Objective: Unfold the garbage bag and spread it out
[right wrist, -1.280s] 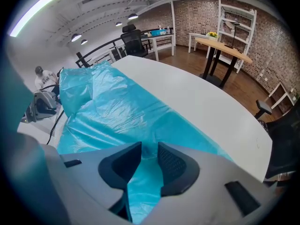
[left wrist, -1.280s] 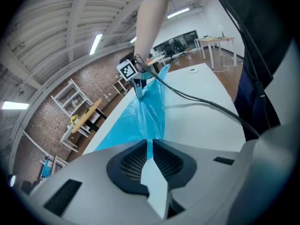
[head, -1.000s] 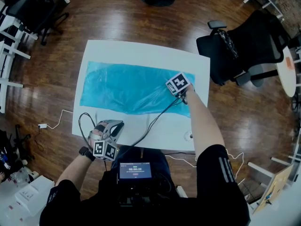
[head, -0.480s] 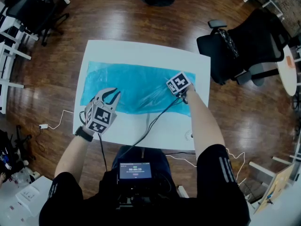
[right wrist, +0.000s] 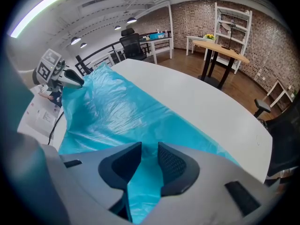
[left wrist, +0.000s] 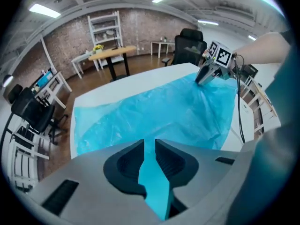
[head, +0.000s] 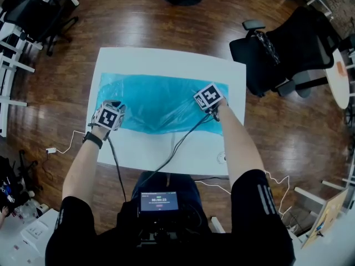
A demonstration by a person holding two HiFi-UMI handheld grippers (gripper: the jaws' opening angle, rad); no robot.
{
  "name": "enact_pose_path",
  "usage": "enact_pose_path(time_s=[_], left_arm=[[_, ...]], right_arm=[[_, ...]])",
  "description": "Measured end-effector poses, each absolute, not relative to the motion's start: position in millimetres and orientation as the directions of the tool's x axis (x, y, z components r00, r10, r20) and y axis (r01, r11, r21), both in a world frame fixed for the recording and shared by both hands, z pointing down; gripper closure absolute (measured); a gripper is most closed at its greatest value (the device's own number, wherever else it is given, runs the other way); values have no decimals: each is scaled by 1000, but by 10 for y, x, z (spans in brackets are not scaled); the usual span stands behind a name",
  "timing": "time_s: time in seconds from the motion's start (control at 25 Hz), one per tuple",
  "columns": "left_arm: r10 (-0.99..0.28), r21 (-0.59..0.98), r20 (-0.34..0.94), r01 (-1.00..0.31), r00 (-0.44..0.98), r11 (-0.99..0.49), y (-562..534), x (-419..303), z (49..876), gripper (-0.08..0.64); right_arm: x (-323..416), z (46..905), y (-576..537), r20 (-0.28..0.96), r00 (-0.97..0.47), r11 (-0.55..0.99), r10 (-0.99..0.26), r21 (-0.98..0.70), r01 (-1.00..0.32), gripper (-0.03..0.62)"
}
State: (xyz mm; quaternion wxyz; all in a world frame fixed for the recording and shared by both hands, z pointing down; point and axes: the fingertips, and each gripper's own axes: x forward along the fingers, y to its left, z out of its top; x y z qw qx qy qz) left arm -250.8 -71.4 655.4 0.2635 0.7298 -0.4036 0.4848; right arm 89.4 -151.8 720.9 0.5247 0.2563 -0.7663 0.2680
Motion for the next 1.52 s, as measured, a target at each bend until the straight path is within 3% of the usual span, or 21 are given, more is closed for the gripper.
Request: enact_pose_path(time_s=[0.64, 0.84, 1.08, 1.52], left_arm=[[-290, 17, 942, -886, 170, -464, -755, -2672, 7043, 477], [-291, 9, 942, -881, 165, -472, -771, -2664, 7043, 477], [-287, 11, 943, -879, 167, -476, -769, -2657, 7055, 477], [-304, 0, 938, -877, 167, -481, -800, -2662, 7041, 477]], right_arm=[[858, 7192, -1509, 923, -355, 747, -151, -129, -652, 454], [801, 6891, -1620, 868, -439, 736, -232, -138, -663, 454], [927, 6545, -1424, 854, -474, 735, -216, -177, -654, 454], [1548, 7042, -703, 933, -327, 678, -148, -145, -720, 453]])
